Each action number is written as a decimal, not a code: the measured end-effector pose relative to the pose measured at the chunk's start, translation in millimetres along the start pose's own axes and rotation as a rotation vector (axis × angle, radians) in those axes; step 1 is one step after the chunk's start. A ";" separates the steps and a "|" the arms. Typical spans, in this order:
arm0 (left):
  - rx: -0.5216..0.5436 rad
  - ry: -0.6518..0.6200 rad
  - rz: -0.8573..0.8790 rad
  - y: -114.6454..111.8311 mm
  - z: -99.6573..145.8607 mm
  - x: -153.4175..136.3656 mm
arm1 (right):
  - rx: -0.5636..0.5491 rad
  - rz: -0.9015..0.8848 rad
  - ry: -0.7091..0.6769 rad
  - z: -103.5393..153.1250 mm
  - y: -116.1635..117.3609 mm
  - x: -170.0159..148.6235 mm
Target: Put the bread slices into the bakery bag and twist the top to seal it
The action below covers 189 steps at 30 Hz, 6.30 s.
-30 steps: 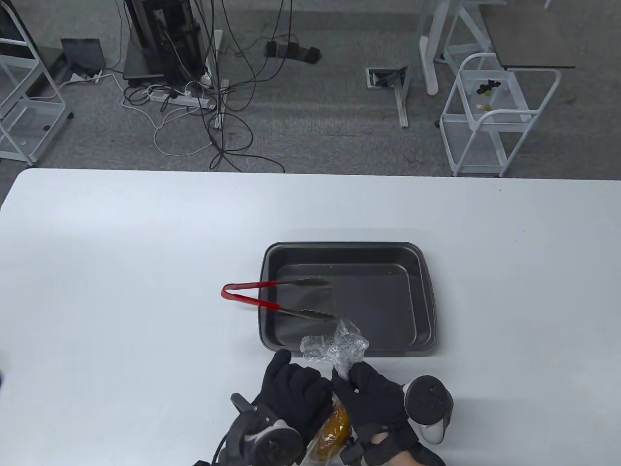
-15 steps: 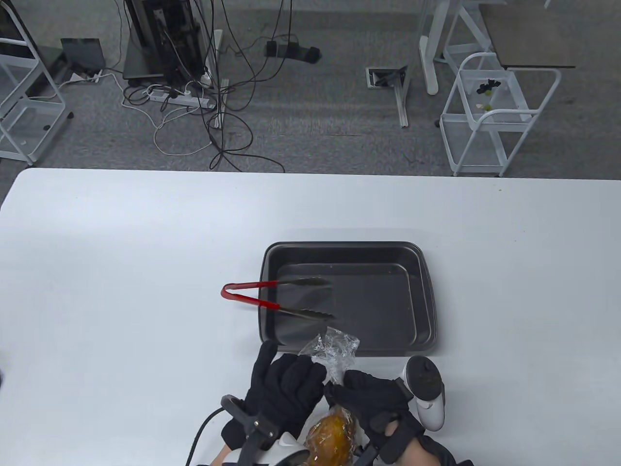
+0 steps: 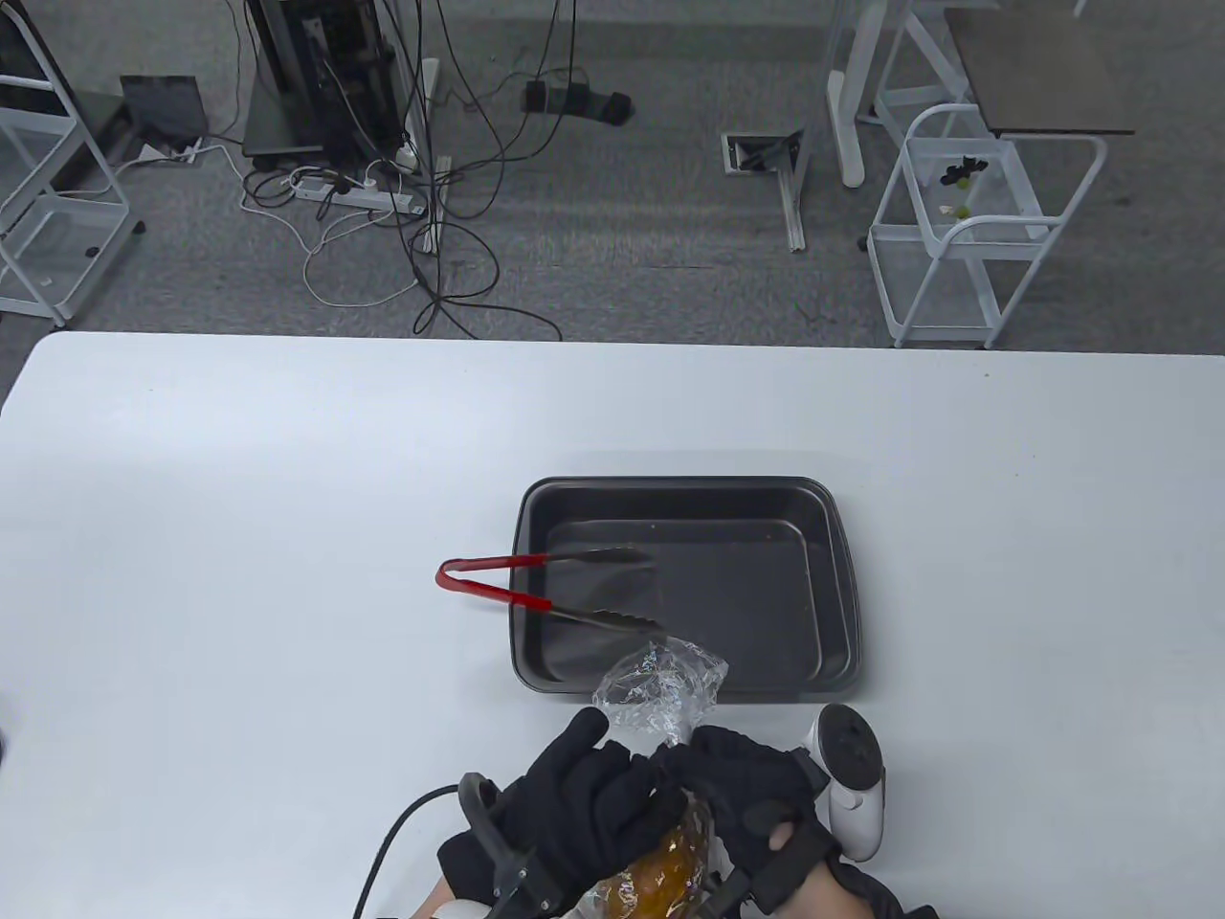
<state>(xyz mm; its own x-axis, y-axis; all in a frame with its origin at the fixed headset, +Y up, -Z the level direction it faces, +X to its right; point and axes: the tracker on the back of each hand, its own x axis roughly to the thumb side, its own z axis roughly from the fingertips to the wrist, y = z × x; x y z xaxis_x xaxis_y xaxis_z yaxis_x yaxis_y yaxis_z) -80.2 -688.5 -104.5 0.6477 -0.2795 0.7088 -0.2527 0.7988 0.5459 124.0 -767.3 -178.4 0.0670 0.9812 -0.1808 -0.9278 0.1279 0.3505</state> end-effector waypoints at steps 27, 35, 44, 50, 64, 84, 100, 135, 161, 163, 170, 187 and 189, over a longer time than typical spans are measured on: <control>-0.070 0.182 -0.019 -12.1 -5.6 -9.8 | -0.028 0.012 -0.037 4.9 6.7 1.9; -0.143 0.204 0.087 -20.5 -3.6 -17.8 | -0.019 0.142 -0.098 5.3 9.2 11.6; -0.230 0.509 0.449 -25.0 -3.2 -32.6 | -0.160 0.503 -0.322 12.3 17.0 28.5; -0.314 0.593 1.273 -52.1 8.5 -60.0 | -0.220 0.505 -0.427 19.7 19.1 33.3; -0.229 0.608 0.851 -37.0 3.5 -46.3 | -0.305 0.511 -0.456 22.4 21.2 31.5; 0.085 -0.216 -0.409 8.4 -2.5 32.8 | 0.221 -0.127 0.080 1.7 14.2 -0.5; -0.686 0.814 1.957 -94.4 38.4 -71.3 | -0.224 0.716 -0.604 28.1 1.0 55.7; 0.123 -0.273 -0.278 11.7 -3.7 33.6 | 0.372 -0.055 0.076 -2.4 5.8 7.6; -0.473 0.416 0.148 -76.8 12.7 -54.5 | -0.301 0.594 -0.077 31.0 -136.6 125.3; -0.486 0.424 0.143 -78.2 12.1 -54.6 | -0.330 0.600 -0.033 31.0 -160.6 131.4; -0.484 0.409 0.150 -77.0 8.3 -49.4 | -0.385 0.560 0.043 30.9 -217.5 123.3; -0.565 0.387 0.172 -88.6 5.4 -41.3 | -0.301 0.608 0.553 -56.8 -293.0 28.9; -0.578 0.380 0.177 -90.5 4.9 -39.8 | -0.324 0.680 0.563 -62.3 -293.9 29.0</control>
<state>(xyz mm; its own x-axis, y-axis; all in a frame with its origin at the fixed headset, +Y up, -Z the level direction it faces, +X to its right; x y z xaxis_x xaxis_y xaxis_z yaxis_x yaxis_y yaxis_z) -86.7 -752.3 -180.0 0.8646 0.0017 0.5024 -0.0240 0.9990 0.0380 375.8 -785.4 -343.9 -0.6356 0.6058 -0.4785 -0.7653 -0.5763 0.2868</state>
